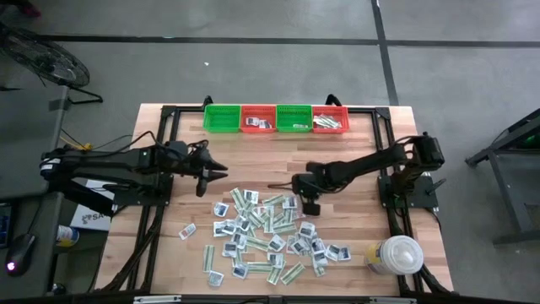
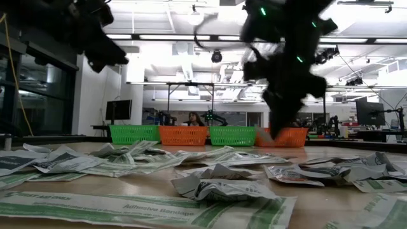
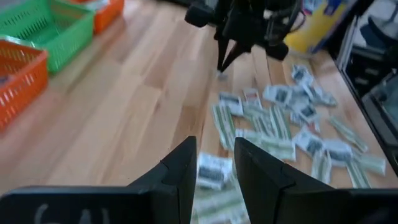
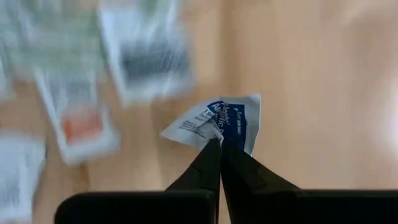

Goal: Pick & Place First Aid Supplies
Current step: Put the blue alcohol pad in the left green bin

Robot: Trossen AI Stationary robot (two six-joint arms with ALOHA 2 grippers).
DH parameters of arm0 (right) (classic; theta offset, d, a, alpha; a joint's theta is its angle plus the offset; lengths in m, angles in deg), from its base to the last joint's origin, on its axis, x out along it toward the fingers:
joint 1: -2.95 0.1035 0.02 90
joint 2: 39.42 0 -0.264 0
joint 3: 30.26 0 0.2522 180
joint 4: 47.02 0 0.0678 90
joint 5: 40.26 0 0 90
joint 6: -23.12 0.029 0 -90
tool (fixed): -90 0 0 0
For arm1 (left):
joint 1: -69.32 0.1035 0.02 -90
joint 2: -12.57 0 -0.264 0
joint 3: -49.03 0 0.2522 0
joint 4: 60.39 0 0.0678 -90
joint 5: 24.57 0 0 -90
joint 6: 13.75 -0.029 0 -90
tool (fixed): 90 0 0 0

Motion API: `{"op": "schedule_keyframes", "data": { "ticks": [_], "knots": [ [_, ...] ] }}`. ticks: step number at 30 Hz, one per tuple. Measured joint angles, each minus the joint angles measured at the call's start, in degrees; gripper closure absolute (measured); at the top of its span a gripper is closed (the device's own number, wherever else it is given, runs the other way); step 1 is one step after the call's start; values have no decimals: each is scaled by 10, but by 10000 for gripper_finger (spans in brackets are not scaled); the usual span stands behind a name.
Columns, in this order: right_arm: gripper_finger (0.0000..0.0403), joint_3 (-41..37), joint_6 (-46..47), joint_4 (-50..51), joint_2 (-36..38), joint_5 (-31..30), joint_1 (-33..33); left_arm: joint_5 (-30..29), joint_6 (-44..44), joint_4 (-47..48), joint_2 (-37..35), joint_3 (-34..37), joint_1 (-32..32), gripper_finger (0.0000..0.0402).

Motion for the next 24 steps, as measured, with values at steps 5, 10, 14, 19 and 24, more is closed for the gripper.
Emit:
{"op": "schedule_keyframes", "data": {
  "ticks": [5, 10, 14, 19, 24],
  "knots": [
    [402, 69, -33, 38, 0, -88, 1, -8, 3, -123, 59, 0, 0, 294],
    [402, 125, -71, 41, 2, -215, -1, -30, 19, -236, 130, 0, 0, 294],
    [403, 163, -104, 30, 3, -276, -13, -77, 43, -314, 178, 0, 0, 294],
    [403, 183, -150, -28, 3, -313, -38, -103, 22, -387, 223, -14, 0, 294],
    [403, 185, -192, -84, 3, -308, -60, -135, -5, -378, 264, -63, 0, 294]
  ]
}}
